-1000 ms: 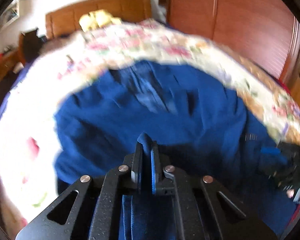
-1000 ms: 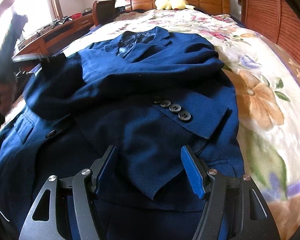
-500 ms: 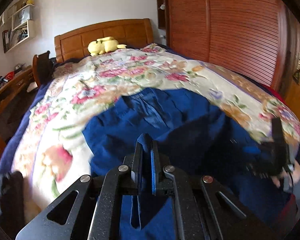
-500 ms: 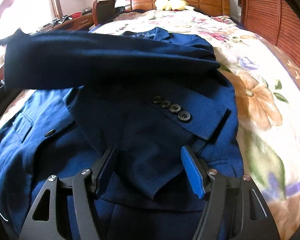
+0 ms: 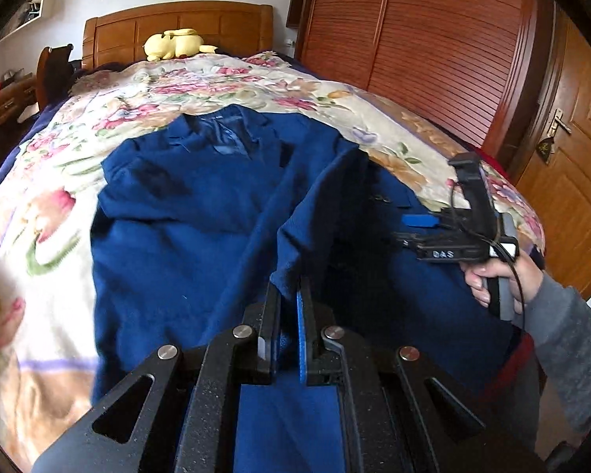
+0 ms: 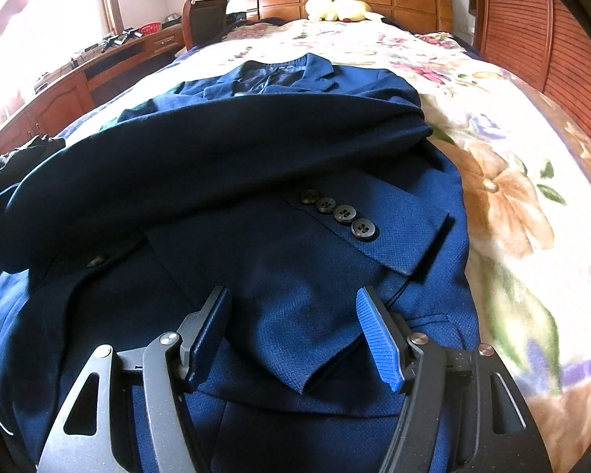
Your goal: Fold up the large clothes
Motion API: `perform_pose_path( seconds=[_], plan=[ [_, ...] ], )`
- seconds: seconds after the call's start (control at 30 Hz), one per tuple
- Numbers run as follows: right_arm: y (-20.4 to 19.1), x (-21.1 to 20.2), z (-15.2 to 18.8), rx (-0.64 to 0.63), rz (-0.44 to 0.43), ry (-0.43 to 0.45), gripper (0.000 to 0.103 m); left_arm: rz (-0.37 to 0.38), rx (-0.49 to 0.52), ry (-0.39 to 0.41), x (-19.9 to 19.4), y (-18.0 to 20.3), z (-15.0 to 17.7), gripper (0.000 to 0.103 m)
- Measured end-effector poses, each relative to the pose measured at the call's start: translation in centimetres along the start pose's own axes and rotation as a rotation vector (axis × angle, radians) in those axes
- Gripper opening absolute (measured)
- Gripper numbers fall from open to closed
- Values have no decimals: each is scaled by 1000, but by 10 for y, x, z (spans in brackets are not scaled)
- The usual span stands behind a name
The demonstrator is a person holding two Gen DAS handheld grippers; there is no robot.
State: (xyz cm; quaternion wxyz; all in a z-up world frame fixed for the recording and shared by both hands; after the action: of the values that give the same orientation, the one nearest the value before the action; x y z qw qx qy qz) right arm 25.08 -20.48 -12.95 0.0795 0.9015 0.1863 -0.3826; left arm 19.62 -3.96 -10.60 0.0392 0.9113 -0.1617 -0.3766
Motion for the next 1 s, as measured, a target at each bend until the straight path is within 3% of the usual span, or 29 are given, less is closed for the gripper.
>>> perform_pose_path(
  seconds=[0.3,0.53,0.67,1.0],
  plan=[
    [1,0,0,-1,1,1,68,-21,14,-39,1,16,27,7],
    [1,0,0,-1,1,1,68,-21,-19,20,-31,4,18,31],
    [0,0,0,-3,3,1,68,-48,-9,29,-37,-6,13,35],
    [0,0,0,-7,7,3,68,-92,-22,-149,23,-46,29,41]
  ],
)
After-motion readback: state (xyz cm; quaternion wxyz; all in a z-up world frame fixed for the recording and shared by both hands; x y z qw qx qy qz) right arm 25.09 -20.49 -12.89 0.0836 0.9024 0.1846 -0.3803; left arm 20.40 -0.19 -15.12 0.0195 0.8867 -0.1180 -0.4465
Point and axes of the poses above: each gripper's, at about its wrist camera, not at the fingertips, and x roughly the way its jaws point, y to its right, z to its underside, the point moved 4 cm from there along x, roughly the way its jaws point, and after that the axes turned 2 degrees about -x, right-handed, at the moved point
